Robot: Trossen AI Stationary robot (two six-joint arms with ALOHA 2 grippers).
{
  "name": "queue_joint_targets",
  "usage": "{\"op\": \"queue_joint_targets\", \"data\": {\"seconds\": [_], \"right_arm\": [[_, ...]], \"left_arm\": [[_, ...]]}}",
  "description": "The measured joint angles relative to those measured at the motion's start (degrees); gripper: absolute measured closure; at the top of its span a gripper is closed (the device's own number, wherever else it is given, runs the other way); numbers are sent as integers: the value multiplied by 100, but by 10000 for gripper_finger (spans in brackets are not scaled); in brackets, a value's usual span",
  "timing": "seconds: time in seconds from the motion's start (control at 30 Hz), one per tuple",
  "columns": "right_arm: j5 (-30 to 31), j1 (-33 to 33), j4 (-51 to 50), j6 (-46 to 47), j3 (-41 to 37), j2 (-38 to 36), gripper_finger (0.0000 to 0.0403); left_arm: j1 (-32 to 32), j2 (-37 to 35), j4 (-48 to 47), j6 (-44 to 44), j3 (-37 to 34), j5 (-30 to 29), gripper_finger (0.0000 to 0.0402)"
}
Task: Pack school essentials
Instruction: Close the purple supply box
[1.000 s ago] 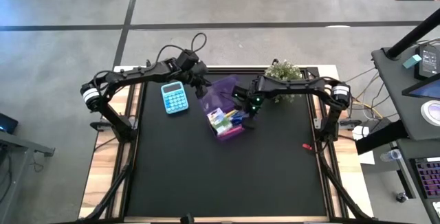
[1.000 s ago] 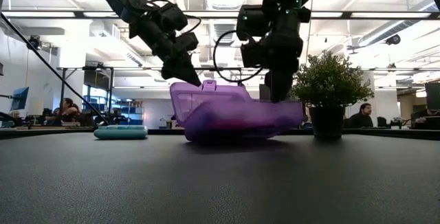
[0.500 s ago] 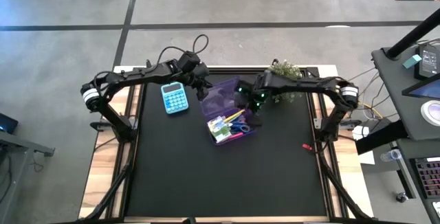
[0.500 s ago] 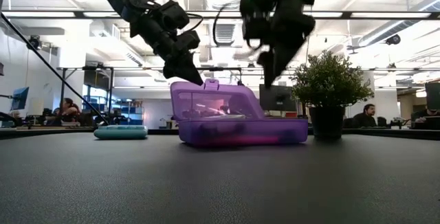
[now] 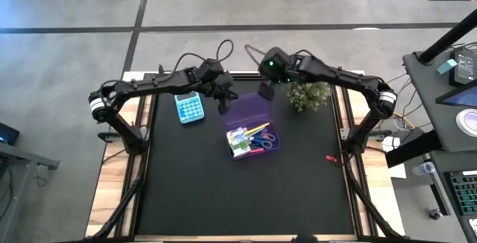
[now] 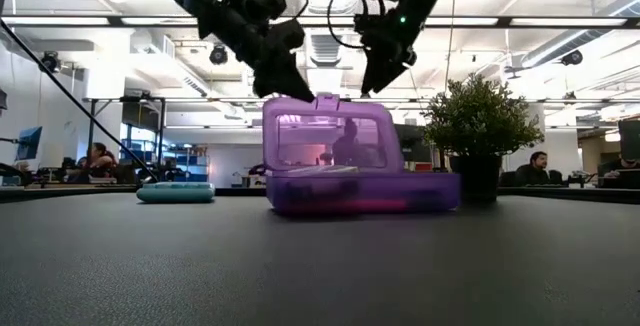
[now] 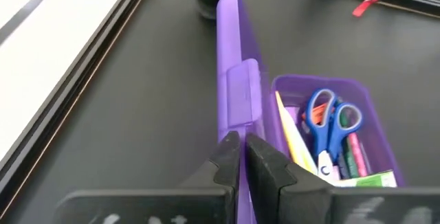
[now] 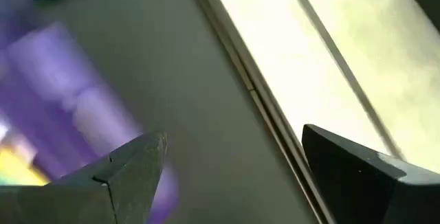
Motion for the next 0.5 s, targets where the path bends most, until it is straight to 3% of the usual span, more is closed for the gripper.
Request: {"op": "queue_joint_targets", "data": {"seconds": [0.23, 0.4, 0.5], "right_arm": [[-45, -411, 234, 375, 0, 238, 75], [-945, -311, -315, 389, -6, 532, 75], [-976, -190, -392, 202, -7, 629, 75]], "left_arm": [[-313, -8, 23, 0, 55, -4, 401], [-477, -9, 26, -2, 55, -255, 401], [-536, -9, 27, -2, 55, -269, 401]]}}
